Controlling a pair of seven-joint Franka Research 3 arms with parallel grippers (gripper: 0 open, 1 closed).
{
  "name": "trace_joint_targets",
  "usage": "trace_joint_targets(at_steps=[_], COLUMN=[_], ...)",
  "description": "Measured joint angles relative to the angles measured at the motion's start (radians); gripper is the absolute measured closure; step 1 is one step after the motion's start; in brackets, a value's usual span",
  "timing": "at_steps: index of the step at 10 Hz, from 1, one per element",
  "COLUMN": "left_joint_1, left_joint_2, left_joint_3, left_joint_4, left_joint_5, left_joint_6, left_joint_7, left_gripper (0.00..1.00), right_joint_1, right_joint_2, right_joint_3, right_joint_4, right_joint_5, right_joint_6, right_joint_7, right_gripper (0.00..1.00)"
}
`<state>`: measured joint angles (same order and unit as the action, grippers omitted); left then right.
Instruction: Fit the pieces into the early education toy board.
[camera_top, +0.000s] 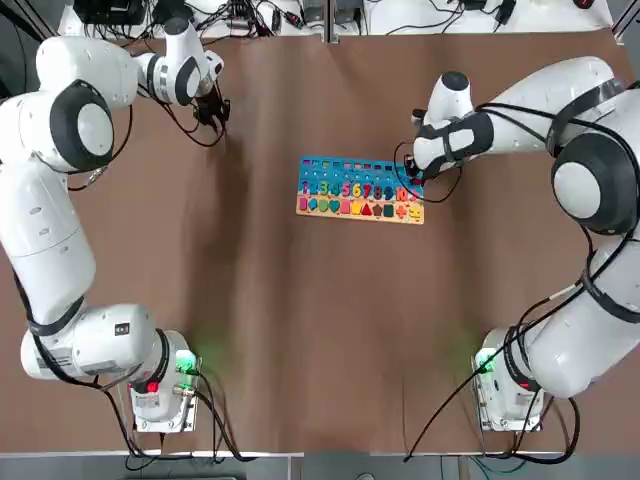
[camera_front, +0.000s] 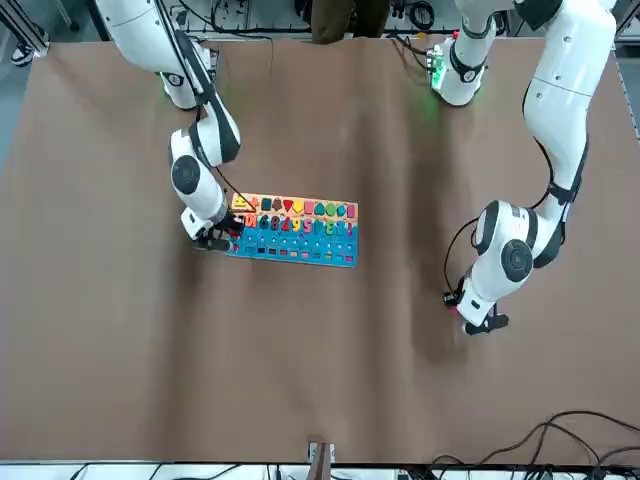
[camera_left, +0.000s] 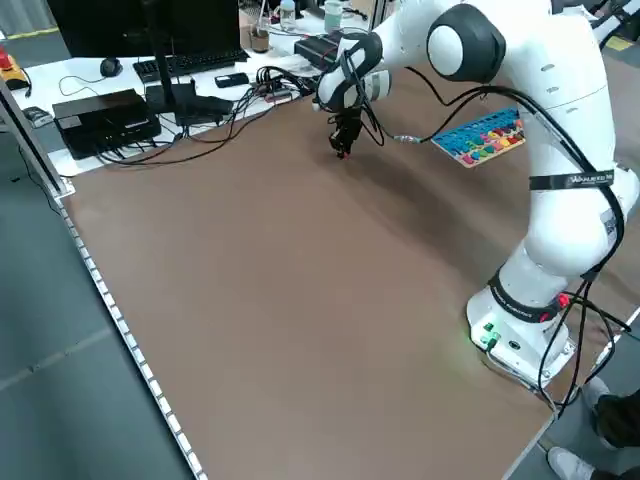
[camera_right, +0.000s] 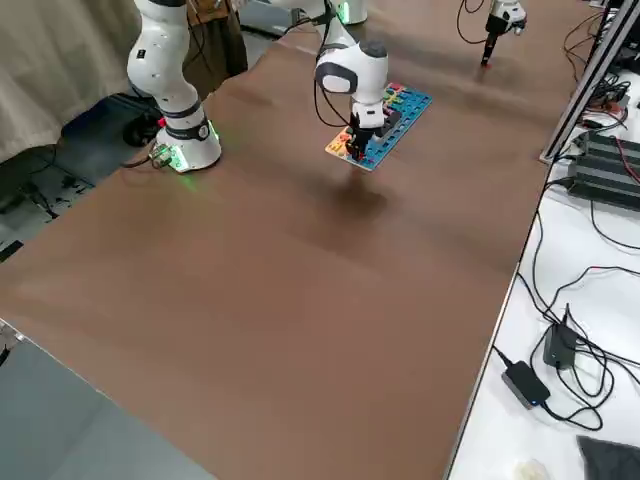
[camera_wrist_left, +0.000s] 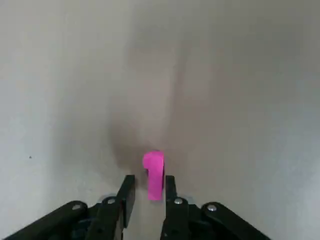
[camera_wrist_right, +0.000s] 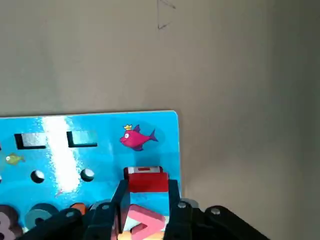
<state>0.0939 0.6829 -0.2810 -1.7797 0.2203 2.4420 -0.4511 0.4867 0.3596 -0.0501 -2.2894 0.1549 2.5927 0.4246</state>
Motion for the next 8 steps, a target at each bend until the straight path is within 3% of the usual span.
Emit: trace_joint_targets(at_steps=[2,4,8], left_joint_1=[0.0,0.0,-0.002], left_joint_2=[0.001,0.001,-0.044], left_joint_3=[0.0,0.0,-0.026], left_joint_4=[0.003,0.007,0.006], left_joint_5=[0.001,0.003,0.017], left_joint_6=[0.0,0.0,-0.008], left_joint_7=[0.0,0.001,0.003], left_gripper=[0.74,0.87,0.86], right_joint_1=[0.003,0.007,0.01], right_joint_2=[0.001,0.001,0.003], right_joint_3=[0.0,0.0,0.0], right_joint_4=[0.0,0.001,0.002], right_joint_5=[0.002,0.002,0.002], right_joint_6=[0.002,0.006,0.009], right_joint_7=[0.0,0.001,-0.001], right_gripper=[0.65,0.65,0.65])
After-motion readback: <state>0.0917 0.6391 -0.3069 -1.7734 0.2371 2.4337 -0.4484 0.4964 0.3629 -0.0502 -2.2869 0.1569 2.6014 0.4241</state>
